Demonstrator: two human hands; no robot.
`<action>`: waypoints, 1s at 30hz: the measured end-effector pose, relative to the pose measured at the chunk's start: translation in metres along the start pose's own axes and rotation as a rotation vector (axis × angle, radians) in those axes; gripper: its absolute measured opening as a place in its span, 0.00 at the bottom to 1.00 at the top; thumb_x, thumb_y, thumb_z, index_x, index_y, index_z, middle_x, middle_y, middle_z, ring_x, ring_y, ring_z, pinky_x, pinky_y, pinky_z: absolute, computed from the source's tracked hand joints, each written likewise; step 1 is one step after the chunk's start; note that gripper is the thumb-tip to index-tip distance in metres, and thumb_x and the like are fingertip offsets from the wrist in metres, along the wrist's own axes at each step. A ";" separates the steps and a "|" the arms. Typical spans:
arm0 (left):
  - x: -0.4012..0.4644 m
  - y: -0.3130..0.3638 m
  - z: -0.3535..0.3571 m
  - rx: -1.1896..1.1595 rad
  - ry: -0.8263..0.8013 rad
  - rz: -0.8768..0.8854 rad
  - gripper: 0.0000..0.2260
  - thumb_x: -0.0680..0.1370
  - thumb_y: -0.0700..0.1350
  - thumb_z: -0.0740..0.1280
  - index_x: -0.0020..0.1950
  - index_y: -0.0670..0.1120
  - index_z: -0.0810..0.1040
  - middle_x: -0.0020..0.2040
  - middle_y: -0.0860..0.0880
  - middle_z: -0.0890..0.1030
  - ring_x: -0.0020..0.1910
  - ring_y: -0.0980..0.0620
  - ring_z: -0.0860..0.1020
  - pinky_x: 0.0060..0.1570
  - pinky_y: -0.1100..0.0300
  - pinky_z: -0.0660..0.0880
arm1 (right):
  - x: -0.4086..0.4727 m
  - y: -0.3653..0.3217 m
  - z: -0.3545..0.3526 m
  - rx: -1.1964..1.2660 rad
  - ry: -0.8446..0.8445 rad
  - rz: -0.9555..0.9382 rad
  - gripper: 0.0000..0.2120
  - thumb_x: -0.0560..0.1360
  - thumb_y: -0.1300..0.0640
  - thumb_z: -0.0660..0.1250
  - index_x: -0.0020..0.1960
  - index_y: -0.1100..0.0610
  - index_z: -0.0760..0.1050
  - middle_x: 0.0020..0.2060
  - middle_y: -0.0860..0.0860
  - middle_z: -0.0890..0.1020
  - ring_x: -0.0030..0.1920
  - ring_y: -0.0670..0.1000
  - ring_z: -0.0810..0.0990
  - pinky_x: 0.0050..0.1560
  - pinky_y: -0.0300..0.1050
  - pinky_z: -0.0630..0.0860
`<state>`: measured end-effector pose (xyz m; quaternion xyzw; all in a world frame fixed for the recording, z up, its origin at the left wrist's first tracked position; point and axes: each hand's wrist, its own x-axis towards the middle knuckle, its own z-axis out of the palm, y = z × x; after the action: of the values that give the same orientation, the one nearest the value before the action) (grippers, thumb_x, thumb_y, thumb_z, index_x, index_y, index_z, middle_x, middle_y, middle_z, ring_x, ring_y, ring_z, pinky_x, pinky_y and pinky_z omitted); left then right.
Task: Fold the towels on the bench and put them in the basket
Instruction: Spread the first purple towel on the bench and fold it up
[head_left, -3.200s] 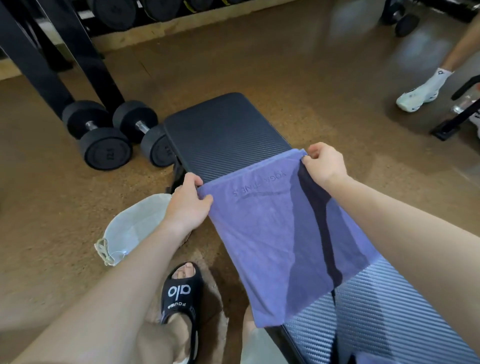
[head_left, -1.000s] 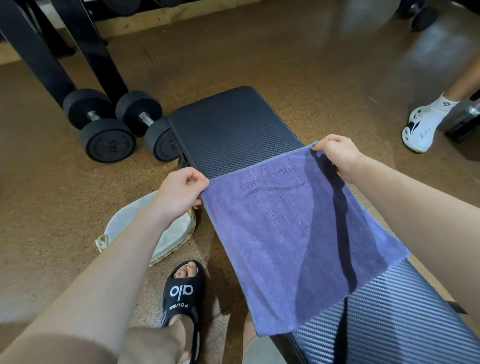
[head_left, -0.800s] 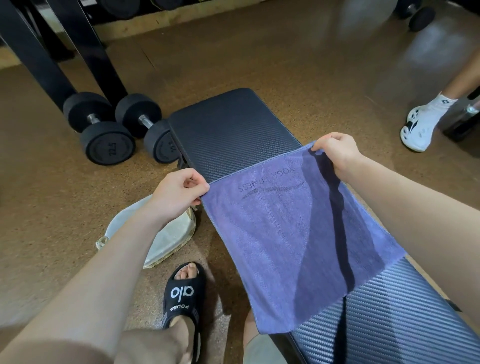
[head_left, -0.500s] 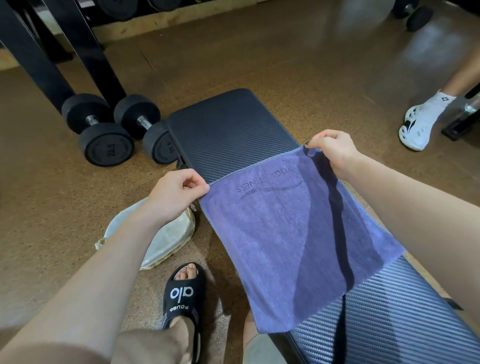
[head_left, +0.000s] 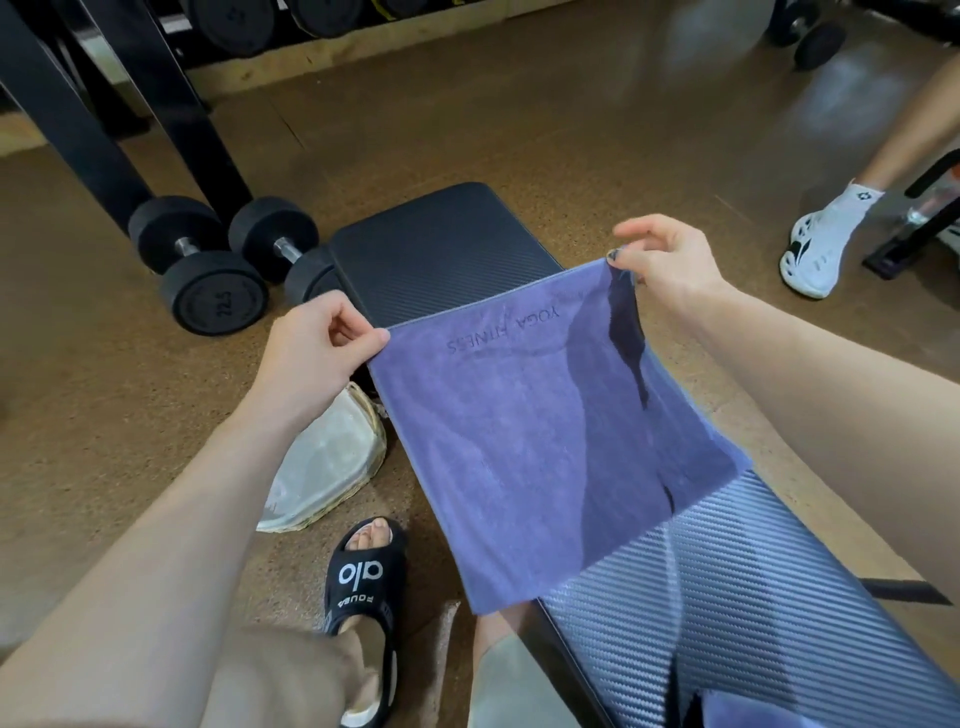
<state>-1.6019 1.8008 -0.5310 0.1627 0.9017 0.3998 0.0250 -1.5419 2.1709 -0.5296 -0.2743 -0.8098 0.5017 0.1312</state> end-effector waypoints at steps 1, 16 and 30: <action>-0.002 0.005 -0.006 0.035 0.017 0.044 0.08 0.75 0.45 0.75 0.39 0.48 0.78 0.37 0.51 0.81 0.36 0.56 0.77 0.38 0.68 0.72 | -0.003 -0.008 -0.007 -0.039 -0.020 -0.035 0.12 0.72 0.61 0.73 0.55 0.53 0.83 0.38 0.48 0.82 0.38 0.43 0.78 0.47 0.36 0.75; -0.010 0.105 -0.102 0.625 0.154 0.429 0.07 0.78 0.43 0.69 0.53 0.45 0.84 0.49 0.43 0.83 0.50 0.39 0.79 0.50 0.44 0.78 | -0.064 -0.107 -0.081 -0.507 0.065 -0.558 0.11 0.79 0.66 0.58 0.50 0.56 0.77 0.37 0.49 0.81 0.34 0.41 0.82 0.48 0.40 0.81; 0.003 0.114 -0.130 0.577 0.104 0.422 0.05 0.78 0.42 0.70 0.52 0.46 0.85 0.48 0.45 0.84 0.49 0.44 0.81 0.54 0.48 0.77 | -0.067 -0.131 -0.080 -0.019 -0.195 -0.115 0.02 0.78 0.66 0.69 0.48 0.61 0.78 0.48 0.59 0.83 0.49 0.54 0.87 0.56 0.48 0.83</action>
<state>-1.5962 1.7803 -0.3596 0.3252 0.9240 0.1328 -0.1510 -1.4896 2.1463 -0.3729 -0.1785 -0.8378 0.5101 0.0775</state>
